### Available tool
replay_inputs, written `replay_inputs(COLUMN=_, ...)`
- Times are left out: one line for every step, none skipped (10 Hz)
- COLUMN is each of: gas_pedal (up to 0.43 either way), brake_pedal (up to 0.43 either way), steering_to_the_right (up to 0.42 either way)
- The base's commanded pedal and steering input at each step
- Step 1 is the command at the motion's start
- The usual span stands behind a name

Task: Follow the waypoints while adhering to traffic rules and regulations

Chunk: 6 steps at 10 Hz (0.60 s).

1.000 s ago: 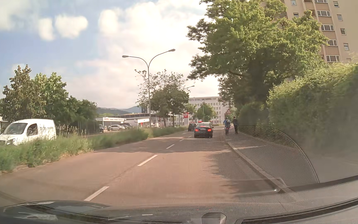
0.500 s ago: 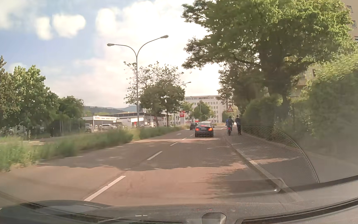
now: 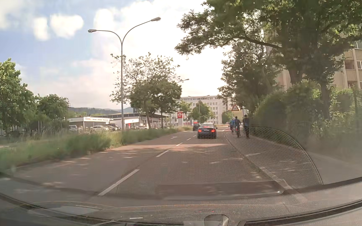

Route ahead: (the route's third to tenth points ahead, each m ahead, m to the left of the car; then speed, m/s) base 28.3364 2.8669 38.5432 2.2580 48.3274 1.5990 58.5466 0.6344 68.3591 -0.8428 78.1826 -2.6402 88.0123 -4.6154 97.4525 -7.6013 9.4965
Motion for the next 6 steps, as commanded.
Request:
replay_inputs(gas_pedal=0.059, brake_pedal=0.000, steering_to_the_right=0.010)
replay_inputs(gas_pedal=0.059, brake_pedal=0.000, steering_to_the_right=0.009)
replay_inputs(gas_pedal=0.059, brake_pedal=0.000, steering_to_the_right=0.009)
replay_inputs(gas_pedal=0.059, brake_pedal=0.000, steering_to_the_right=0.009)
replay_inputs(gas_pedal=0.059, brake_pedal=0.000, steering_to_the_right=0.009)
replay_inputs(gas_pedal=0.047, brake_pedal=0.000, steering_to_the_right=0.009)
